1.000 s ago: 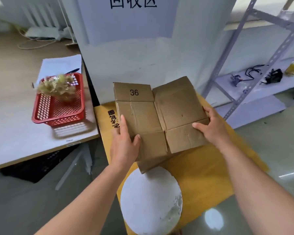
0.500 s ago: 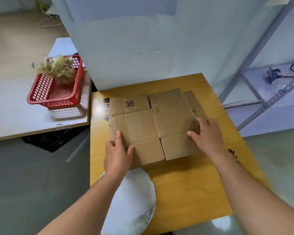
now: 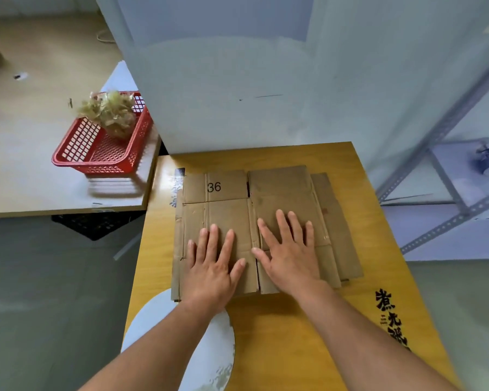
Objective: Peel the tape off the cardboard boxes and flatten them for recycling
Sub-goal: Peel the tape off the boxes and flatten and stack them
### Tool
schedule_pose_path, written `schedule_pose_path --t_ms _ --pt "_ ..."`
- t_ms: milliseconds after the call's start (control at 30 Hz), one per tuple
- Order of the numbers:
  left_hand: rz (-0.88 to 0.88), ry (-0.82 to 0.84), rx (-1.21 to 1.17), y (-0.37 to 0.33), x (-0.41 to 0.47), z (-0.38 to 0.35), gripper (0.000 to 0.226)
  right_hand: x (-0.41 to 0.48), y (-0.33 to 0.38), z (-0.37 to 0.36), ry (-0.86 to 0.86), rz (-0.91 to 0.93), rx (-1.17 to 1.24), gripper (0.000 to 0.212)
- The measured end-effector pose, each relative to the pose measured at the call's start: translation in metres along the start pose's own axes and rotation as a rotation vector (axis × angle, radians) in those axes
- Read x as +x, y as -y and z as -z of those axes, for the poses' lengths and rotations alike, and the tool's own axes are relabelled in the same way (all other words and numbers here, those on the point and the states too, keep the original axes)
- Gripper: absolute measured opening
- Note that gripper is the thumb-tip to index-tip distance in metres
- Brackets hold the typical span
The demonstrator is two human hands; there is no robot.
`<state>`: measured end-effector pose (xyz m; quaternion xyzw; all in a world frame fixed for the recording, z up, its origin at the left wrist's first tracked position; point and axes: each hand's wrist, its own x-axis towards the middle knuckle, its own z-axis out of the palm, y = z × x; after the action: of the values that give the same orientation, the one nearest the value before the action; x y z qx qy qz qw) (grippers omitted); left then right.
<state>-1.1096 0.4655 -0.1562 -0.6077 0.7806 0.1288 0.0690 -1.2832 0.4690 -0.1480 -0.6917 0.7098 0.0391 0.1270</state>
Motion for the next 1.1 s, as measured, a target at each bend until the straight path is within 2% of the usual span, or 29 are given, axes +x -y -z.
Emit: schedule_pose_path --t_ms 267,467,633,767,900,1100 --pt "0.021 0.010 0.026 0.000 0.002 -0.007 0.070 0.002 0.001 -0.004 0.010 -0.005 -0.006 0.068" --pt "0.020 0.123 0.056 -0.003 0.001 0.011 0.068 0.000 0.002 0.008 0.060 -0.015 0.031 0.064" --pt "-0.027 0.220 0.044 0.004 0.005 0.056 0.072 0.003 0.015 0.037 0.082 -0.038 0.020 0.064" --pt "-0.049 0.103 0.030 0.010 -0.002 0.079 0.071 -0.002 0.035 0.058 -0.027 0.011 -0.003 0.061" --pt "-0.060 0.012 0.057 0.027 -0.019 0.086 0.069 -0.013 0.067 0.070 -0.125 0.081 -0.038 0.050" --pt "-0.020 -0.144 0.005 0.073 -0.044 0.089 0.066 -0.030 0.133 0.073 -0.108 0.107 -0.122 0.047"
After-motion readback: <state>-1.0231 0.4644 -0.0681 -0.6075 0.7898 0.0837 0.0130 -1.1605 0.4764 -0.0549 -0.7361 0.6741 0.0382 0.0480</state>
